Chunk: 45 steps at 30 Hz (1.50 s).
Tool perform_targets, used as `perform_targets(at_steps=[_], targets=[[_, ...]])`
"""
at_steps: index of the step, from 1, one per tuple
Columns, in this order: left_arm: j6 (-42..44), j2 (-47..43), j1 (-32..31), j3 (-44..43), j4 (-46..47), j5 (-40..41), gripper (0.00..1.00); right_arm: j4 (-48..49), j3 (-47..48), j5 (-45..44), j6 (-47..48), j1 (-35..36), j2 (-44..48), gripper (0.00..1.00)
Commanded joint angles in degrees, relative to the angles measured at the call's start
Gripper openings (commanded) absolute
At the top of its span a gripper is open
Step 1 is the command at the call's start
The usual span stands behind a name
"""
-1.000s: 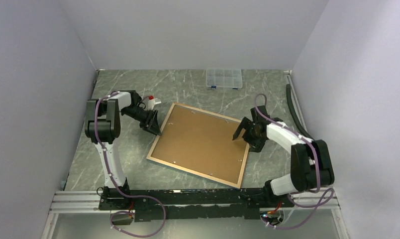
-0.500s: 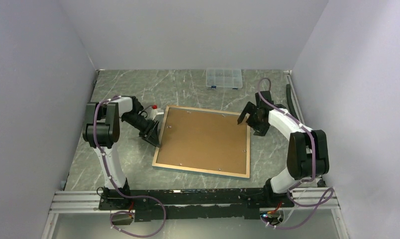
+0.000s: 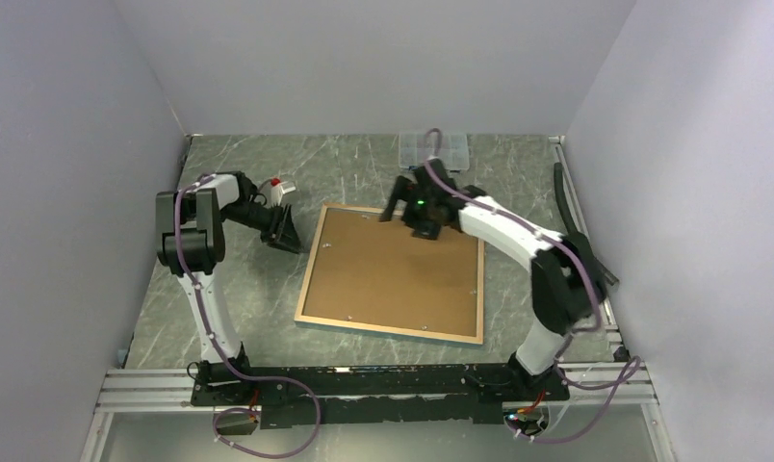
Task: Put the photo into the frame
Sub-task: Install the photo frame at the center of the board.
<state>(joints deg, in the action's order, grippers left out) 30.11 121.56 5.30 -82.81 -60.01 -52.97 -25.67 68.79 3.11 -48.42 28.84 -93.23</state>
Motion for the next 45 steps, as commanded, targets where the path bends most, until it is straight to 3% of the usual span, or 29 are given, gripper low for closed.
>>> perform_targets(at_steps=[1,9,15,45], targets=[[-1.7,3.5,-0.8,-1.7,-0.6,-7.7,0.46,6.9,9.2,4.9,-5.6,6.1,-9.6,1.0],[-3.8,4.9,-1.4,-1.4,2.8,-7.6,0.39,18.4,18.1,16.0,-14.6,11.4,-24.5,0.94],[-5.4,5.3,-1.8,-0.4,5.5,-5.8,0.31,20.2,23.8,17.9,-18.3,14.2,-30.7,0.93],[-4.6,3.0,-2.4,2.5,7.0,-5.5,0.28,22.4,23.2,14.3,-19.0,13.6,-34.7,0.91]])
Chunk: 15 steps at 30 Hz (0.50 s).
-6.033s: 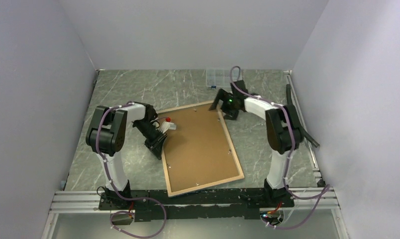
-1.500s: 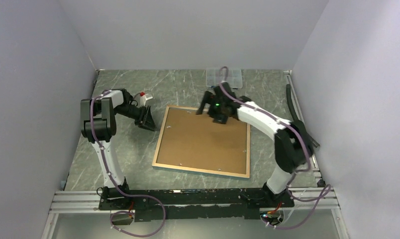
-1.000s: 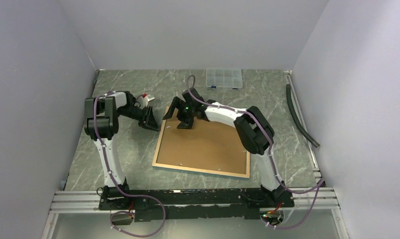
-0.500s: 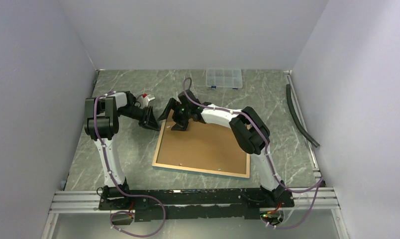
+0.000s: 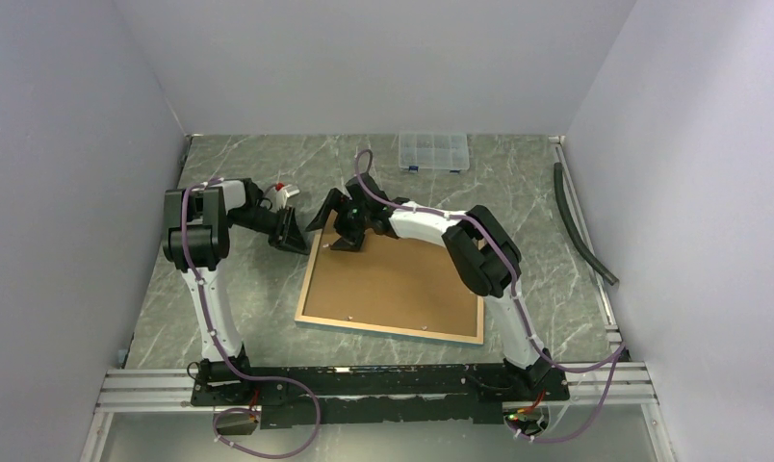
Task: Put the photo into the frame
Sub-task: Install the photo frame at the center of the board.
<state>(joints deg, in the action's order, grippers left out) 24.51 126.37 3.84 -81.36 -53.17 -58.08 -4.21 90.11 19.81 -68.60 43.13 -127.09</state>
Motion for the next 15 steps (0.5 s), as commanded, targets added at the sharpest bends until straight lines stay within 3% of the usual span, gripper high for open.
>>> perform_targets(at_steps=[1,15], targets=[[1.1,-1.8,-1.0,1.1,0.1,-0.4,0.28,0.9,2.0,-2.5,1.5,-0.7,-0.9,0.91],[1.6,-2.1,-1.8,1.7,0.2,-0.3,0.28,2.0,2.9,-0.8,1.6,-0.8,-2.3,0.9]])
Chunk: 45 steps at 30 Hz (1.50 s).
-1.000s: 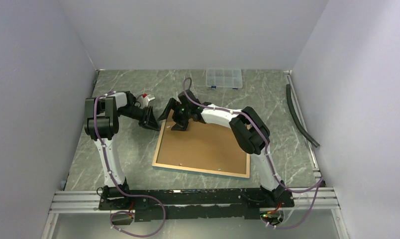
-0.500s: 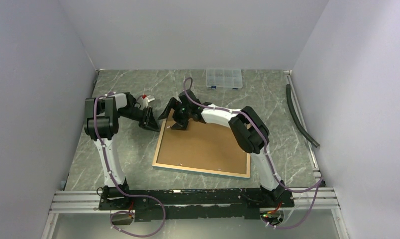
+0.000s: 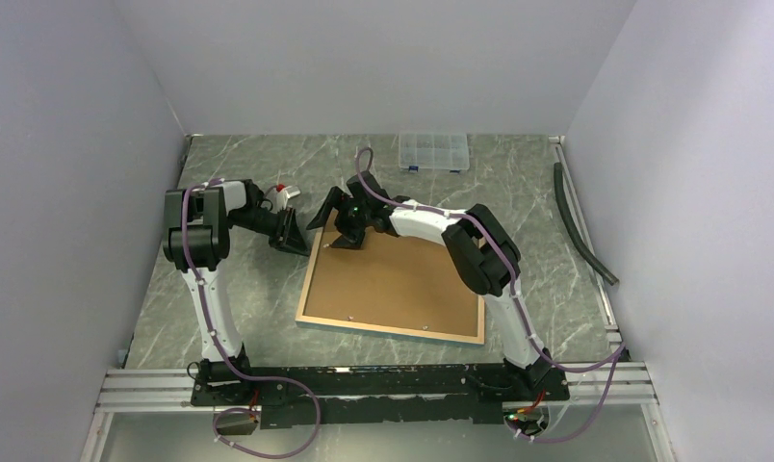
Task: Put the photo into the frame
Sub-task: Install the photo frame at the center of the board.
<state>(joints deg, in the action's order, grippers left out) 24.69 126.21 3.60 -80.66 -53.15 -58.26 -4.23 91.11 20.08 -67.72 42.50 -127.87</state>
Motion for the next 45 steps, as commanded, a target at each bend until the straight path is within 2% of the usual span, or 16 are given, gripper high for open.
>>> perform_targets(at_steps=[1,8,14,17,26,36,45], targets=[[1.6,-2.0,-1.6,1.0,0.1,0.0,0.28,2.0,1.9,-1.1,0.9,-0.2,-1.4,0.9],[1.3,-2.2,-1.6,0.6,-0.1,-0.1,0.28,1.3,2.5,-0.4,1.9,0.1,-0.3,0.89],[1.8,-2.6,-1.5,0.6,-0.4,0.0,0.28,1.0,-3.2,-5.1,3.1,0.2,5.5,0.89],[1.7,-2.3,-1.5,0.4,-0.5,-0.2,0.28,1.1,-4.1,-4.2,2.8,0.5,6.5,0.89],[1.7,-2.4,-1.5,0.4,-0.6,-0.2,0.28,1.0,-2.5,-2.0,1.8,1.7,3.2,0.89],[2.4,-2.7,-1.5,0.2,-1.2,-0.7,0.28,-2.0,0.8,-4.6,4.8,0.6,1.2,0.89],[2.9,-2.3,-1.6,0.0,-1.7,-1.1,0.28,-0.4,1.0,-2.8,4.0,0.1,-0.7,0.89]])
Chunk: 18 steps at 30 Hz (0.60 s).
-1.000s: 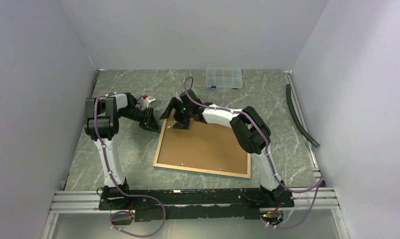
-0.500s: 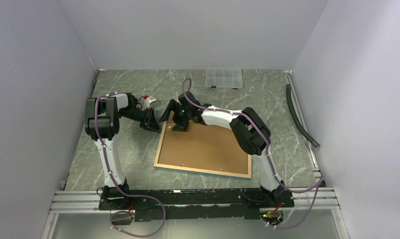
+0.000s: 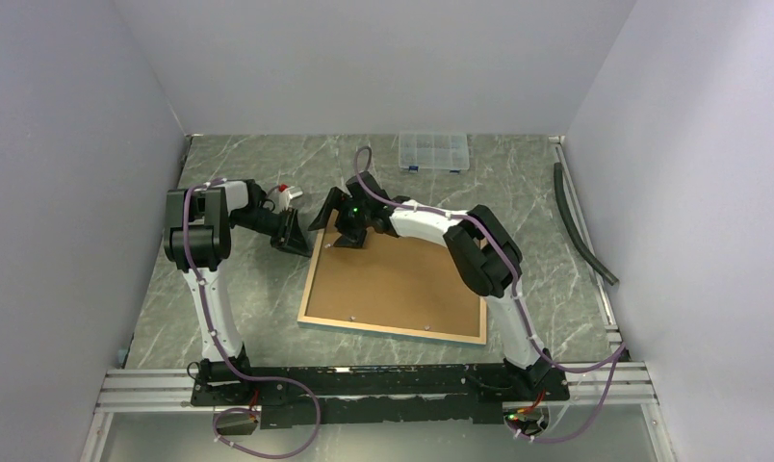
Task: Put the photo into the frame
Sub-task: Install the photo frame at the center of the board.
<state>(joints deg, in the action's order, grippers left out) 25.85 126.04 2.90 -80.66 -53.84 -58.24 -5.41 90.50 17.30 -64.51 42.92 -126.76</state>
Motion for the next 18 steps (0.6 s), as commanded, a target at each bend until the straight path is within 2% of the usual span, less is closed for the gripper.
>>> perform_targets(at_steps=[1,7,13,18], targets=[[1.8,-2.0,-0.8,-0.1,-1.1,-1.1,0.28,0.4,1.6,0.0,0.8,-0.4,-1.7,0.89],[1.8,-2.4,-0.6,-0.6,-1.4,-0.9,0.28,-1.3,-1.1,-1.0,1.5,-0.7,1.8,0.89],[-4.9,-2.3,-0.3,-3.2,3.1,-1.2,0.31,2.6,-5.0,0.9,-1.4,0.3,3.9,0.89],[-6.0,-1.0,-0.7,-4.8,2.4,-3.9,0.4,3.1,-4.1,1.1,-2.0,0.8,3.2,0.89]])
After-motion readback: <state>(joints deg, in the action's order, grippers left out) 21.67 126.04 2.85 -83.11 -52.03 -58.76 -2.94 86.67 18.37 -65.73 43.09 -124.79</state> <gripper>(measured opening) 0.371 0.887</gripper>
